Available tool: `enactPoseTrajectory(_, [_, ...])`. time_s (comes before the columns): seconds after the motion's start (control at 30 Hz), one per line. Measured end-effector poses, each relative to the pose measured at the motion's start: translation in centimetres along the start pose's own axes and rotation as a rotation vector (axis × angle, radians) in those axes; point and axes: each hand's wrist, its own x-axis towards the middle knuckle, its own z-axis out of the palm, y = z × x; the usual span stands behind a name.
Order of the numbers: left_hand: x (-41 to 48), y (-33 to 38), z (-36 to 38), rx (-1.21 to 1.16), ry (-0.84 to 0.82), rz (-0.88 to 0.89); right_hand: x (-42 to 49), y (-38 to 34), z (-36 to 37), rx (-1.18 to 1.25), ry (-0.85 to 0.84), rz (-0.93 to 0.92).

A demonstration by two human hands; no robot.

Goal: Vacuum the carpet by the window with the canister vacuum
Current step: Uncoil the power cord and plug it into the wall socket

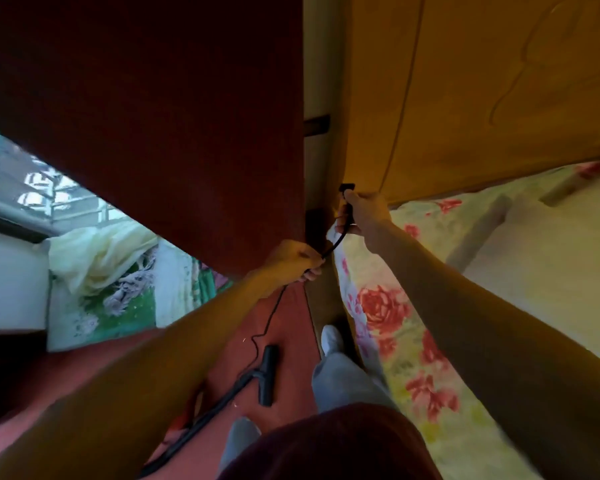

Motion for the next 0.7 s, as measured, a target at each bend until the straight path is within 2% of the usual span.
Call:
enactPoseTrajectory(0.13, [3.2,2.8,3.0,-0.315,0.106,-0.099,6.0,-2.3,-1.4,-0.013,-0.082,0.093])
enactPoseTrajectory(0.27, [6.0,5.0,4.6,-0.541,0.184,-0.116,10.3,-4.8,-1.2,0.093,-0.146,0.162])
enactPoseTrajectory(0.37, [9.2,5.8,4.9,-0.528,0.293,-0.118,12.9,-6.2,0.4,0.139,-0.182,0.196])
enactPoseTrajectory(0.53, [14.7,6.8,5.0,-0.482,0.496,-0.160,17.0,-7.0,3.6,0.056,-0.204,0.169])
enactPoseTrajectory(0.63, [17.8,7.0,5.0,-0.378,0.584,-0.171,20.0,-6.8,5.3,-0.041,-0.196,0.103])
enactPoseTrajectory(0.7, [19.9,6.8,4.9,-0.286,0.640,-0.170,22.3,-6.0,6.2,-0.193,-0.220,0.026])
